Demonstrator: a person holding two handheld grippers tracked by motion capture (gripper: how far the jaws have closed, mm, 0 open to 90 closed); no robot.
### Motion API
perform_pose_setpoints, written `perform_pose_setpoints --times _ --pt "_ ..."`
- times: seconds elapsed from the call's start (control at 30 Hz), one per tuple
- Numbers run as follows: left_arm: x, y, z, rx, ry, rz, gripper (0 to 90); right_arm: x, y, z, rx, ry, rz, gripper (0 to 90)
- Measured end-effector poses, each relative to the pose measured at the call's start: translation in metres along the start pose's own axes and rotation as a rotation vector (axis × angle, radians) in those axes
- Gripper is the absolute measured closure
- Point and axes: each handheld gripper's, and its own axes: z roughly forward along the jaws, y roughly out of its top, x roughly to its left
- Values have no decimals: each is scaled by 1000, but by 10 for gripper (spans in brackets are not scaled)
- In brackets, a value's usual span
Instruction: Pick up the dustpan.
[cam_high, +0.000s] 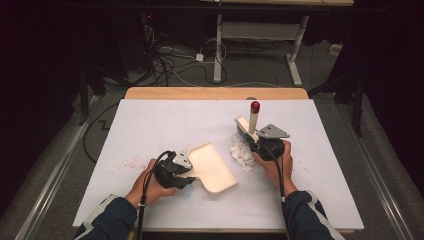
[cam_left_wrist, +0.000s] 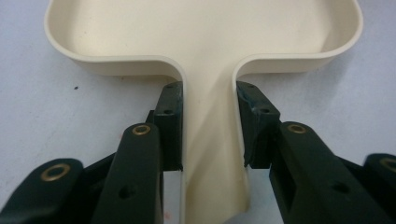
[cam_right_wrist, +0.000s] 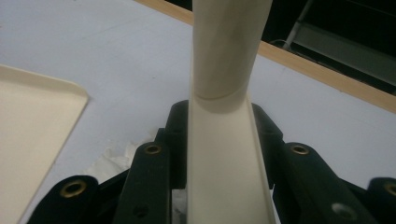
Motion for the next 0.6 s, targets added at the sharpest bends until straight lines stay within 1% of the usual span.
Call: perform_pose_setpoints --times 0.17,0.27,0.3,0.4,0.5,0.53,0.57,0.6 --pt "-1 3 3 3 -10 2 637 4 0 1 2 28 -24 675" --pt "1 1 4 -1 -31 -15 637 5 -1 1 4 43 -13 675" --pt "1 1 5 -1 -31 -20 637 5 -1 1 5 46 -11 675" --pt "1 1 8 2 -32 -21 637 4 -2 0 3 63 0 675" --pt "1 1 9 0 -31 -23 637 5 -2 -1 4 65 -2 675" --pt "1 2 8 2 -29 -17 637 5 -3 -1 6 67 4 675" --pt "0 2 7 -4 -28 -20 637 6 -3 -2 4 69 -3 675" --pt "0 2 7 0 -26 -16 637 6 -3 -2 6 70 -5 675"
